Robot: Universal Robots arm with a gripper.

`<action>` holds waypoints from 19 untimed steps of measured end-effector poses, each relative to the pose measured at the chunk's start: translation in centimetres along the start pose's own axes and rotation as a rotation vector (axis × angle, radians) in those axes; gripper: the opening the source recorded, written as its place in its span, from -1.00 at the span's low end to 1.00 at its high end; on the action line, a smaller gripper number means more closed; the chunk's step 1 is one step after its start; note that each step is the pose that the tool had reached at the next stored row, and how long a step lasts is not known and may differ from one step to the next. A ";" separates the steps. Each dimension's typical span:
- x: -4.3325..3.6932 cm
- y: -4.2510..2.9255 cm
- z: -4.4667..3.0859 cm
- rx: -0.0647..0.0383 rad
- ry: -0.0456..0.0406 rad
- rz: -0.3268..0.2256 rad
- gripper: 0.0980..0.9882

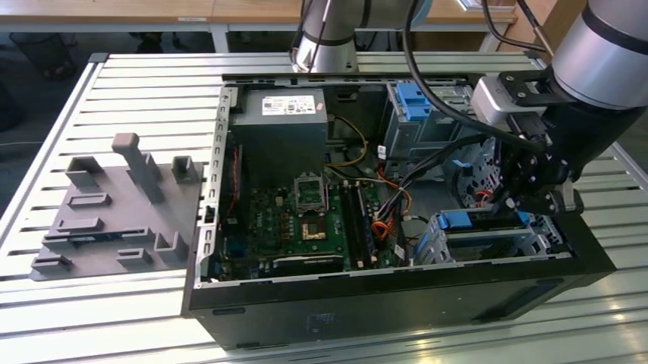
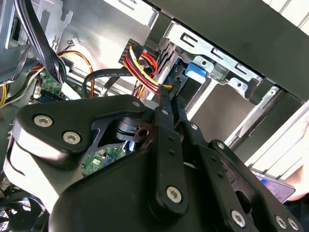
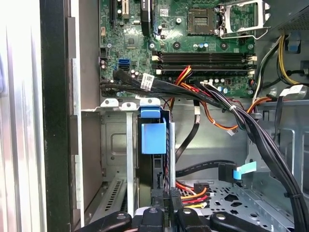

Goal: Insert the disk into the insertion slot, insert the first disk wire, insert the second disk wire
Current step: 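Insert the first disk wire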

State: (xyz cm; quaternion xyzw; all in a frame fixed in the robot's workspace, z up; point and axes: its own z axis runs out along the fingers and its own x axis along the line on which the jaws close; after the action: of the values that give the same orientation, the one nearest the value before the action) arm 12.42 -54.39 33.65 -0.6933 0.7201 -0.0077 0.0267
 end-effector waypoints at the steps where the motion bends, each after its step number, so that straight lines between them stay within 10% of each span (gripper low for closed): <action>1: 0.00 0.00 -0.01 0.000 -0.0002 0.000 -0.83; 19: 0.13 0.02 0.47 0.000 0.0000 0.000 -0.83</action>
State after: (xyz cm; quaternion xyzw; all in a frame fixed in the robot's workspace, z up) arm 12.41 -54.51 33.18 -0.6933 0.7202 -0.0077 0.0268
